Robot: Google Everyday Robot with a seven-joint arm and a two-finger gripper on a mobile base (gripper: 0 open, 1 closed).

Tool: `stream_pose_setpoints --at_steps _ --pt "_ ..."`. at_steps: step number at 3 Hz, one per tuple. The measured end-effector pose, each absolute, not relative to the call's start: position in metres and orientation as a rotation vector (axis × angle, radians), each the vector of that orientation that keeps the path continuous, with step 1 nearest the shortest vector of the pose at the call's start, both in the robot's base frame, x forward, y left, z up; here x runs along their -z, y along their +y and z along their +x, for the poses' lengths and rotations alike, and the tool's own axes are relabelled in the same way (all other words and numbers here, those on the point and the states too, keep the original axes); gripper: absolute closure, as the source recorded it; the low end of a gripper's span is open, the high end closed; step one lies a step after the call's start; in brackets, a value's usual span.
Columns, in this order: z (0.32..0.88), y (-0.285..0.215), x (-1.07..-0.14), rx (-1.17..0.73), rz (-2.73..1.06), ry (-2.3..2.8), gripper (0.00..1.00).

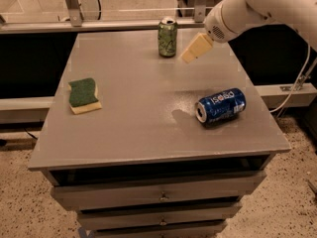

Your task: Move green can near sponge

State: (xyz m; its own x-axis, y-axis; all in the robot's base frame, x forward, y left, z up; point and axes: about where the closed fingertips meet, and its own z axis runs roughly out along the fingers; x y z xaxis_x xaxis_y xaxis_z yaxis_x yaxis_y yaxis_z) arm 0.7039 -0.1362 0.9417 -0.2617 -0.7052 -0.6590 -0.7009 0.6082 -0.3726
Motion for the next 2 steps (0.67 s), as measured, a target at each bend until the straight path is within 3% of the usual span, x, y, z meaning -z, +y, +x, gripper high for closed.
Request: stream_pose_setpoints --at_steps 2 --pt "0.760 -0.103 -0.915 -0.279 -0.859 1.898 0.00"
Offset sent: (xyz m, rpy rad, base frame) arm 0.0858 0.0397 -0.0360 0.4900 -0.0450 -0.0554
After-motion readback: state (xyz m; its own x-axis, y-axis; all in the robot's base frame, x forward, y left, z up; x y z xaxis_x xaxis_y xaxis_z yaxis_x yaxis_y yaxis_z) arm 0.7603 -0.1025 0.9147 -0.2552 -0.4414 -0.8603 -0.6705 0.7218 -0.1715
